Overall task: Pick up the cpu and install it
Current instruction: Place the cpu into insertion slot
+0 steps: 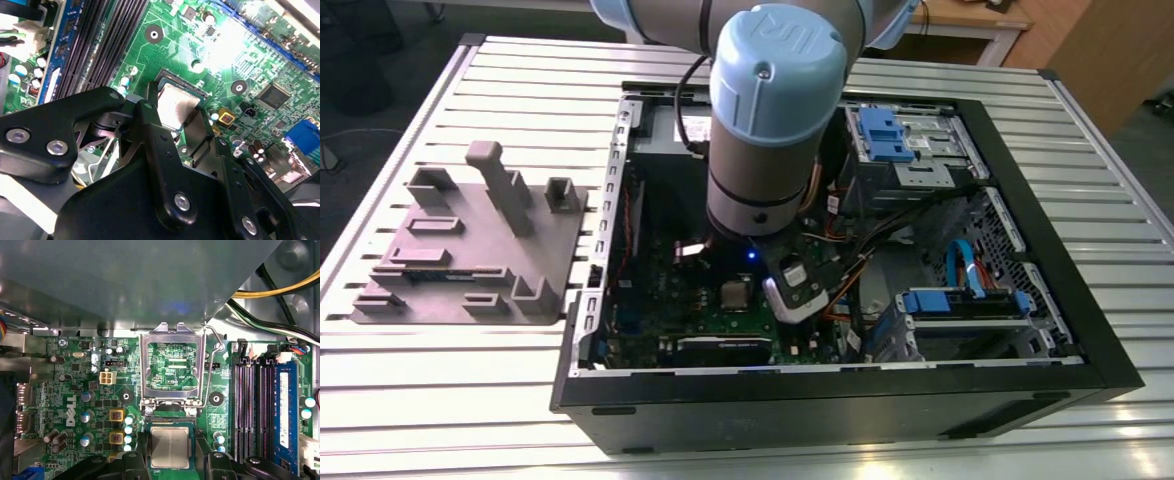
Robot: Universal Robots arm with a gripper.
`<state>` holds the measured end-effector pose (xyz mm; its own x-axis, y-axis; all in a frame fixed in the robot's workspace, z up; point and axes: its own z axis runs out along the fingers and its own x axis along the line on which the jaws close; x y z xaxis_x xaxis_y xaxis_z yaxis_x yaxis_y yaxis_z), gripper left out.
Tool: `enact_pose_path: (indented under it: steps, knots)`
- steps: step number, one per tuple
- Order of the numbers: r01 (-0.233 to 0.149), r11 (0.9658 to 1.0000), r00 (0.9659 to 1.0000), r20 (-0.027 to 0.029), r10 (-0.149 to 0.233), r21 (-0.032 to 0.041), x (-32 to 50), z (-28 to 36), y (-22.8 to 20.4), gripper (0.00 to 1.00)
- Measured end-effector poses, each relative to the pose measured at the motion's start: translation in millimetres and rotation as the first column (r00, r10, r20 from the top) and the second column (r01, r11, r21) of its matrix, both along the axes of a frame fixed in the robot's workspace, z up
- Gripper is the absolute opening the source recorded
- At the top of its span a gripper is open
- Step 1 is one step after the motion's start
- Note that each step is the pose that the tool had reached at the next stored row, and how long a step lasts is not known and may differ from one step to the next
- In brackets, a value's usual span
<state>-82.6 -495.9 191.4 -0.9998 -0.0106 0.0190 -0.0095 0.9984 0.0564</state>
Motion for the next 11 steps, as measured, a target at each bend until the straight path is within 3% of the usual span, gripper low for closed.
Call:
enact_pose_path:
  steps: [11]
  knots:
    - [0.016,0.9999,0.9999,-0.0025,-0.016,-0.0011,0.1,-3.3,-1.1,0.45]
